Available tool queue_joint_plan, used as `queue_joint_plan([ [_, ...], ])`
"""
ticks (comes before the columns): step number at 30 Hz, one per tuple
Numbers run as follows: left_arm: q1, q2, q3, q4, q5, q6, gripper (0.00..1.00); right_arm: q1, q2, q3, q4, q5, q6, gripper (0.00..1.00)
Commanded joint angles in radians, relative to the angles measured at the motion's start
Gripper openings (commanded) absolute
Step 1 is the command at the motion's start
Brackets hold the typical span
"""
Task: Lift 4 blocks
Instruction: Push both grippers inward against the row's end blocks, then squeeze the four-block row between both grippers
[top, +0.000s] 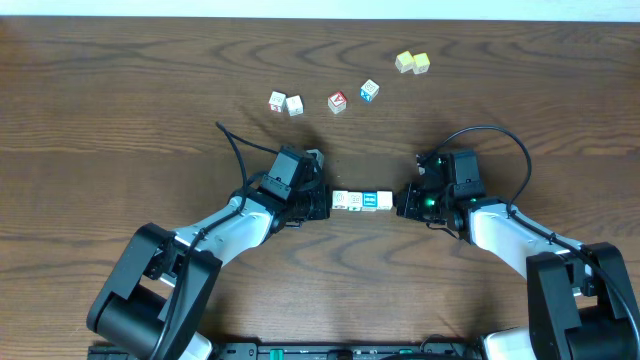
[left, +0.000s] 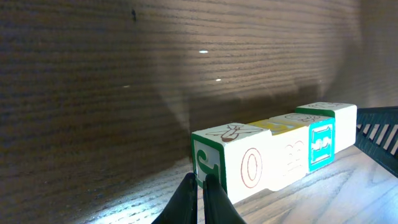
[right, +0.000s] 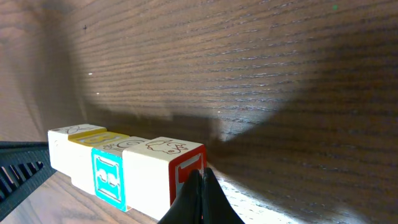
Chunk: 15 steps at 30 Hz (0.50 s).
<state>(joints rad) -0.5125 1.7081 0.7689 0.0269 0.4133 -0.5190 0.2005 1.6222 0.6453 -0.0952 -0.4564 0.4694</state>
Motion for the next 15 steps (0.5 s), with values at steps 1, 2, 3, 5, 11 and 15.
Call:
queue_joint_plan([
  [1, -0.004, 0.011, -0.008, 0.006, 0.024, 0.019, 0.07, -0.003, -0.008, -0.004, 0.003, -0.020, -0.014, 0.01],
  [2, -0.004, 0.011, -0.008, 0.006, 0.025, 0.021, 0.07, -0.003, -0.008, -0.004, 0.003, -0.020, -0.014, 0.01],
  [3, -0.004, 0.011, -0.008, 0.006, 0.025, 0.021, 0.07, -0.003, -0.008, -0.004, 0.003, -0.021, -0.014, 0.01],
  [5, -0.004, 0.011, -0.008, 0.009, 0.025, 0.021, 0.07, -0.003, -0.008, -0.004, 0.003, -0.025, -0.014, 0.01],
  [11, -0.004, 0.011, -0.008, 0.018, 0.052, 0.037, 0.07, -0.003, -0.008, -0.004, 0.010, -0.037, -0.014, 0.01],
  [15, -0.004, 0.011, -0.008, 0.018, 0.051, 0.037, 0.07, -0.003, -0.008, -0.004, 0.017, -0.050, -0.015, 0.01],
])
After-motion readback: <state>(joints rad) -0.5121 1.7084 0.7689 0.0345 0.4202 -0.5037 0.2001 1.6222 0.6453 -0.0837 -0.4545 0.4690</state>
